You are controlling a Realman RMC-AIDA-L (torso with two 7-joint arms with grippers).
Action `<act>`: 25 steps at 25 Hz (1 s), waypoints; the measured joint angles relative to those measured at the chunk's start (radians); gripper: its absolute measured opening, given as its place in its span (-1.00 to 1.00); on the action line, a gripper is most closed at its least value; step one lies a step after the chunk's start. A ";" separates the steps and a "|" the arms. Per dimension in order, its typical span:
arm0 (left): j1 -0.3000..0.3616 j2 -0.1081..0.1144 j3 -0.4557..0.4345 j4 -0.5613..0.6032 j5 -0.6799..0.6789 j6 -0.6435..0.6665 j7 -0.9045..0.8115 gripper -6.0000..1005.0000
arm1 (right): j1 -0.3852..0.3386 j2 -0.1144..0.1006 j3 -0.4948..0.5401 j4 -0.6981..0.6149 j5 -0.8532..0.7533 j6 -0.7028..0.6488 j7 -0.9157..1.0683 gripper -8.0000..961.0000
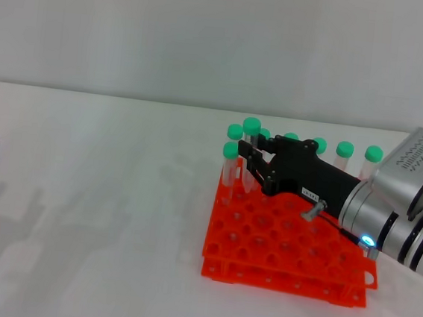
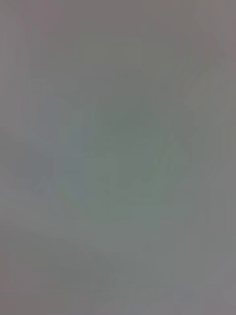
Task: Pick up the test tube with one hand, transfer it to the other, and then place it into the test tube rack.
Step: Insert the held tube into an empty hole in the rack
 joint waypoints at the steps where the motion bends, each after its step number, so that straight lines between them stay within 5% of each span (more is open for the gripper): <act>1: 0.000 0.000 0.001 0.000 0.001 0.000 0.000 0.40 | -0.001 0.000 -0.010 0.000 0.022 0.000 -0.009 -0.56; 8: 0.004 0.000 0.002 0.000 0.004 0.001 0.000 0.40 | -0.003 0.000 -0.102 -0.001 0.225 -0.005 -0.127 -0.56; 25: 0.009 0.000 0.004 0.000 0.004 0.002 0.000 0.39 | 0.004 0.000 -0.174 -0.001 0.284 0.018 -0.144 -0.56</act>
